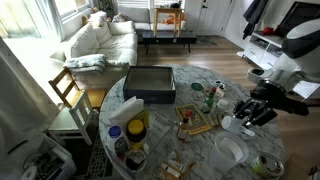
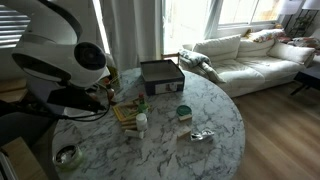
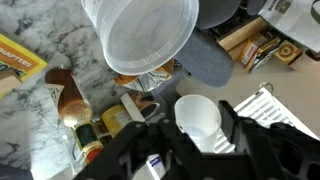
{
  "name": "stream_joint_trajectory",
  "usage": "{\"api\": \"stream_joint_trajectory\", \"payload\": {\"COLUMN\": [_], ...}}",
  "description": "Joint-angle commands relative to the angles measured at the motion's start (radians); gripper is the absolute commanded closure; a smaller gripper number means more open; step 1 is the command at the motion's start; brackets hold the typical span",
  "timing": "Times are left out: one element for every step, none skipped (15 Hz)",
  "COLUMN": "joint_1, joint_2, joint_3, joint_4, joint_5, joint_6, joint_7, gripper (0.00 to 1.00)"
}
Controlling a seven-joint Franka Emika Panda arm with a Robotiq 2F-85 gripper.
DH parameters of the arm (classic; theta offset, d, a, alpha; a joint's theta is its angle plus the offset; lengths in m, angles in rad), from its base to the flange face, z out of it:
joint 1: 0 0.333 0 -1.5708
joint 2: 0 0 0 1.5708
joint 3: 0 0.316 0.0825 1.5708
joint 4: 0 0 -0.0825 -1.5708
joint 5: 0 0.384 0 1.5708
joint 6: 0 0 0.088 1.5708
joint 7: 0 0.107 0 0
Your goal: Pour the contents in the clear measuring cup into the clear cup on the left
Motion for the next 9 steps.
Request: {"api": "stream_joint_trajectory", "payload": {"joint_1": [-0.013, -0.010, -0.007, -0.003, 0.001, 0.005, 0.008, 0.011, 0.023], "joint_2": [-0.008, -0.003, 0.006, 0.015, 0.026, 0.039, 0.050, 0.066, 0.020], "joint_3": [0.028, 0.032, 0.035, 0.036, 0.036, 0.033, 0.028, 0.023, 0.012], "joint_4": [0.075, 0.101, 0.129, 0.154, 0.180, 0.204, 0.224, 0.242, 0.196], "joint_5": [-0.147, -0.196, -0.243, -0.287, -0.330, -0.368, -0.404, -0.425, -0.373], "joint_6": [-0.026, -0.030, -0.035, -0.047, -0.061, -0.087, -0.115, -0.148, -0.093], "joint_7": [0.269, 0.334, 0.400, 0.460, 0.517, 0.566, 0.611, 0.651, 0.578], "gripper": [0.78, 0.78, 0.78, 0.78, 0.78, 0.78, 0.78, 0.78, 0.78]}}
